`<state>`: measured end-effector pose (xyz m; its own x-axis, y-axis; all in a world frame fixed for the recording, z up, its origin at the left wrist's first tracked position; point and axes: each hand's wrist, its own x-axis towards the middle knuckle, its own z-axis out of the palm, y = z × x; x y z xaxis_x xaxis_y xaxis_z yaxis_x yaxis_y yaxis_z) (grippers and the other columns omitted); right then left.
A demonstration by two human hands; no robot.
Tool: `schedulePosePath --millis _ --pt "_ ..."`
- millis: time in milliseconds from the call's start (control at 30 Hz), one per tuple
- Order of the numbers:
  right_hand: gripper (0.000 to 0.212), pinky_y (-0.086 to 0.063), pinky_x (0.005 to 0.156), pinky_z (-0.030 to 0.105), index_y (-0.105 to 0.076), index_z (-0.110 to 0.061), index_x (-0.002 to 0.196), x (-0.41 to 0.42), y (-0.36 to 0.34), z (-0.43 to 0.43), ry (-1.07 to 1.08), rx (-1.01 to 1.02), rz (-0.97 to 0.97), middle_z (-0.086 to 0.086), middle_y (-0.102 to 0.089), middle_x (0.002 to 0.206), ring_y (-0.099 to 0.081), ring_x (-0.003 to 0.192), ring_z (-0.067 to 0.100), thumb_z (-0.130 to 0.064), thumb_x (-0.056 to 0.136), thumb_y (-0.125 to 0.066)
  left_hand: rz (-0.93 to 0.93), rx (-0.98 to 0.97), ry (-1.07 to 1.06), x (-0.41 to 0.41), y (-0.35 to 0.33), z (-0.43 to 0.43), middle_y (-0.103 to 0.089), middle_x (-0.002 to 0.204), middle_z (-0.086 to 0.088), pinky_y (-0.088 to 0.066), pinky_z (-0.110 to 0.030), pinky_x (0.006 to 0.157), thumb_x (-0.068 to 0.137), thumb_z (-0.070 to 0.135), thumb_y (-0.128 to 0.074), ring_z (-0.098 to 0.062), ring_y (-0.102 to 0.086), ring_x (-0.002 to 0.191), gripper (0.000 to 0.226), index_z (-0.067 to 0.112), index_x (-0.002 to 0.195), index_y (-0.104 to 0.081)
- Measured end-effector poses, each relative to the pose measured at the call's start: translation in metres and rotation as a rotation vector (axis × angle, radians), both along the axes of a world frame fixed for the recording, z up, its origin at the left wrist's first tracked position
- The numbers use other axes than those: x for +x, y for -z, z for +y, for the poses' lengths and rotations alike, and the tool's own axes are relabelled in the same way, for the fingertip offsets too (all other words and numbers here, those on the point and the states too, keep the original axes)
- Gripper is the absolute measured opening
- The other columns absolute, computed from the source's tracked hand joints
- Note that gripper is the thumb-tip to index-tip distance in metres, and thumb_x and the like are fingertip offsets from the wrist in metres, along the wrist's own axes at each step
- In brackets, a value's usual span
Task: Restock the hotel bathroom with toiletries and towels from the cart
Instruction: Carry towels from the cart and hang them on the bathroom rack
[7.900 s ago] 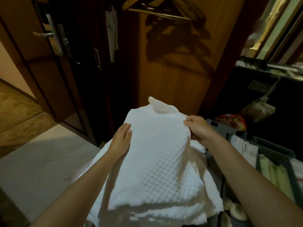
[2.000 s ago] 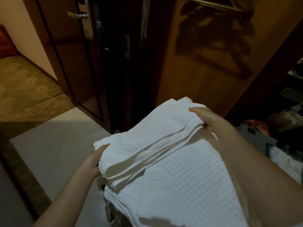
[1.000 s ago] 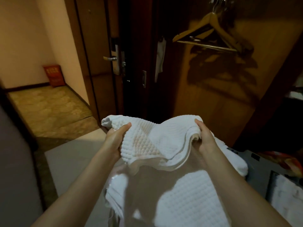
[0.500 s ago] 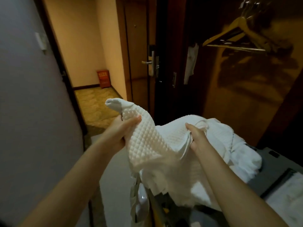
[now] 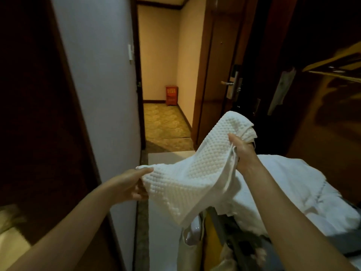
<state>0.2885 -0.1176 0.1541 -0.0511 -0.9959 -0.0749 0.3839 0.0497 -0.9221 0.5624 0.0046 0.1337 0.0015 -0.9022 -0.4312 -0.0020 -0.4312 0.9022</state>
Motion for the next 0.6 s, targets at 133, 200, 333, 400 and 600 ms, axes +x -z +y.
schedulePosePath --millis 133,200,333,400,600 --pt "0.040 -0.057 0.072 0.041 -0.049 -0.010 0.131 0.042 -0.011 0.038 -0.031 -0.046 -0.056 0.018 -0.058 0.126 -0.062 0.107 0.033 -0.022 0.094 -0.054 -0.029 -0.035 0.025 0.014 0.001 0.036 -0.058 0.101 0.004 -0.044 -0.025 0.074 0.096 0.027 -0.046 -0.013 -0.056 0.095 0.017 0.019 0.105 -0.057" --pt "0.039 -0.058 0.072 0.040 -0.051 -0.011 0.130 0.064 -0.014 0.063 -0.036 -0.060 -0.066 0.018 -0.059 0.127 -0.063 0.107 0.032 -0.024 0.093 -0.055 -0.061 -0.043 0.035 0.023 0.003 0.053 -0.049 0.113 0.006 -0.037 -0.031 0.094 0.097 0.029 -0.044 -0.019 -0.048 0.119 0.029 0.018 0.123 -0.050" --pt "0.019 -0.055 0.083 0.044 -0.057 -0.018 0.111 0.102 -0.019 0.113 -0.024 -0.059 -0.052 0.012 -0.062 0.118 -0.063 0.104 0.029 -0.021 0.092 -0.057 -0.102 -0.056 0.071 0.040 0.010 0.076 -0.038 0.145 -0.005 -0.022 -0.042 0.115 0.091 0.042 -0.050 -0.021 -0.033 0.136 0.058 0.018 0.142 -0.035" --pt "0.007 -0.057 0.069 0.036 -0.056 -0.025 0.097 0.116 -0.018 0.136 -0.056 -0.052 -0.031 0.006 -0.064 0.106 -0.065 0.092 0.022 -0.021 0.092 -0.056 -0.103 -0.078 0.091 0.047 0.011 0.089 -0.037 0.146 -0.003 -0.022 -0.041 0.114 0.091 0.045 -0.049 -0.020 -0.033 0.136 0.059 0.019 0.142 -0.034" --pt "0.018 -0.056 0.055 0.022 -0.057 -0.025 0.108 0.129 -0.015 0.179 -0.245 -0.127 0.045 0.002 -0.066 0.102 -0.068 0.080 0.010 -0.019 0.091 -0.058 -0.029 -0.103 -0.033 0.050 0.017 0.127 -0.038 0.146 -0.008 -0.016 -0.042 0.116 0.086 0.054 -0.049 -0.023 -0.034 0.136 0.072 0.015 0.144 -0.029"
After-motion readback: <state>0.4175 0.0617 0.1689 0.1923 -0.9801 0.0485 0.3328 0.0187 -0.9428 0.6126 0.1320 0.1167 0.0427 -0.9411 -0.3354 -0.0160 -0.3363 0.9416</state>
